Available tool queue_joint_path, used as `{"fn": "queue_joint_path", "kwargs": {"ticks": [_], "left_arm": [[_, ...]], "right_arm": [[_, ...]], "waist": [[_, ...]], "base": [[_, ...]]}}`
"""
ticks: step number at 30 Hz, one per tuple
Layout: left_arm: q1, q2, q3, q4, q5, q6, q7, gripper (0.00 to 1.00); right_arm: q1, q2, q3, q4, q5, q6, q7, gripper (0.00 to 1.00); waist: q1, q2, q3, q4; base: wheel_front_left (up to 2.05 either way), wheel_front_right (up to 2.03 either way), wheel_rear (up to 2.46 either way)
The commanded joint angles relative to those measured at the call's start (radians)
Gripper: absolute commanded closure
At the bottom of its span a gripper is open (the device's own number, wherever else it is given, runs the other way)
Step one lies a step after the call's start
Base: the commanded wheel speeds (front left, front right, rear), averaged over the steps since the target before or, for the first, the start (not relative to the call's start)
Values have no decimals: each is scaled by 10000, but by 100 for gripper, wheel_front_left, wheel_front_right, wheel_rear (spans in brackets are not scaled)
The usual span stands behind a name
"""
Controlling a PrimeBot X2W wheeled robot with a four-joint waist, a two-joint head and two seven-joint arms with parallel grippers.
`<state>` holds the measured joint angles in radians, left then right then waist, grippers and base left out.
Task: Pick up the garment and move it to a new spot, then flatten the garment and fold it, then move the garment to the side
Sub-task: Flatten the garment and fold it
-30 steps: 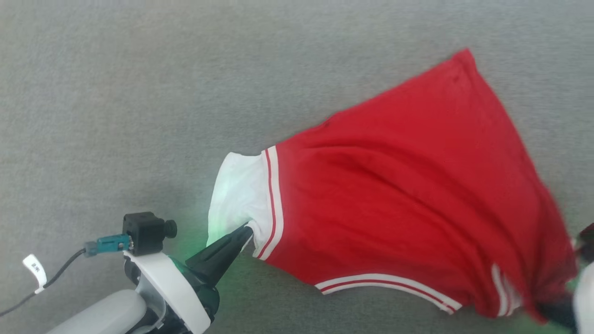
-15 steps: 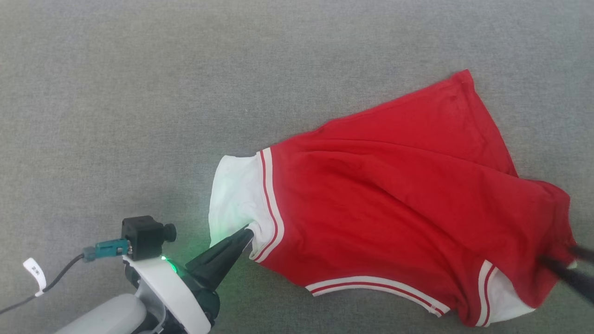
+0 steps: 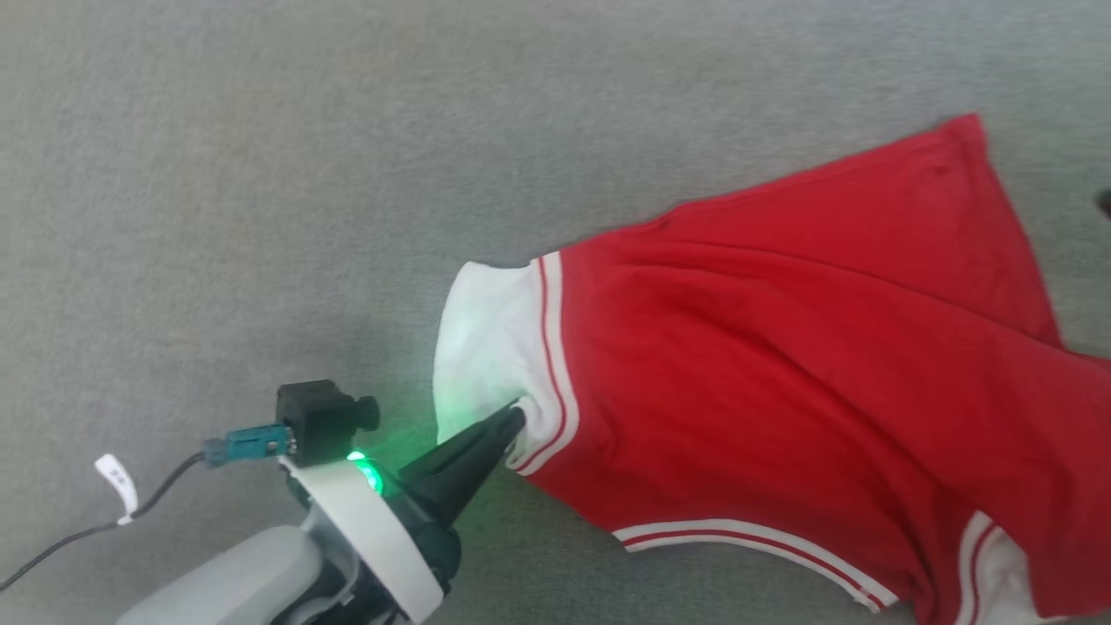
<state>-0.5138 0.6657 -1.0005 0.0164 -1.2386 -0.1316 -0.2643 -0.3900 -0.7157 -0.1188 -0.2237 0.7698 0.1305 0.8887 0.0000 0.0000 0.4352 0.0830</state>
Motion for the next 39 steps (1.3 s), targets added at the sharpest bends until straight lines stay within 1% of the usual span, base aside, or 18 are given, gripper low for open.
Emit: {"fn": "queue_joint_path", "kwargs": {"ticks": [1,5,6,10,13,14,15,17,18,22,25,28,31,34,39], "left_arm": [[-188,-129,-78,15,42,25,5,100],[-457,-402,-203,114,33,25,5,100],[-505,-463,-228,125,32,25,5,100],[-582,-608,-199,195,6,25,5,100],[-489,-667,-165,252,5,25,5,100],[-461,-685,-156,275,6,25,5,100],[-461,-685,-156,275,6,25,5,100],[-449,-696,-141,329,-16,25,5,100],[-475,-686,-136,350,-39,25,5,100],[-851,-517,193,397,101,25,5,100],[-1194,-494,634,513,222,25,5,100],[-1934,-393,971,645,-234,25,5,100],[-3110,-229,1143,997,-868,25,48,100],[-4584,-240,1410,1714,-1469,25,326,100],[-7299,-484,2285,3271,-2239,25,642,100]], "right_arm": [[-577,32,513,534,-285,3,-32,0],[-1904,150,1813,2101,-645,5,121,0],[-2132,57,2078,2425,-763,3,183,0],[-2723,-243,3156,3394,-1104,3,374,0],[-2804,-146,3674,4036,-934,3,470,0],[-2831,-79,3761,4187,-874,3,453,11],[-2831,-79,3761,4187,-874,3,453,11],[-2901,-39,3901,4385,-787,5,313,91],[-2956,-19,3900,4482,-740,3,190,100],[-3442,193,3380,4800,-543,3,-837,100],[-3951,840,2579,5456,-301,3,-1492,100],[-4583,1450,1970,6162,-568,3,-2155,100],[-5471,1989,1282,6928,-926,5,-2886,100],[-6469,2486,590,7656,-1218,5,-3689,100],[-8537,3134,-231,8612,-1851,5,-5083,100]], "waist": [[0,0,274,306],[0,0,543,674],[0,0,603,755],[0,0,731,942],[0,0,748,975],[0,0,746,972],[0,0,746,972],[0,0,726,939],[0,0,701,908],[0,0,533,716],[0,0,334,482],[0,0,187,226],[0,0,137,-22],[0,0,192,-243],[0,0,588,-723]], "base": [[0,0,0],[0,0,0],[0,0,0],[0,0,0],[0,0,0],[0,0,0],[0,0,0],[0,0,0],[0,0,0],[0,0,0],[0,0,0],[0,0,0],[0,0,0],[0,0,0],[0,0,0]]}}
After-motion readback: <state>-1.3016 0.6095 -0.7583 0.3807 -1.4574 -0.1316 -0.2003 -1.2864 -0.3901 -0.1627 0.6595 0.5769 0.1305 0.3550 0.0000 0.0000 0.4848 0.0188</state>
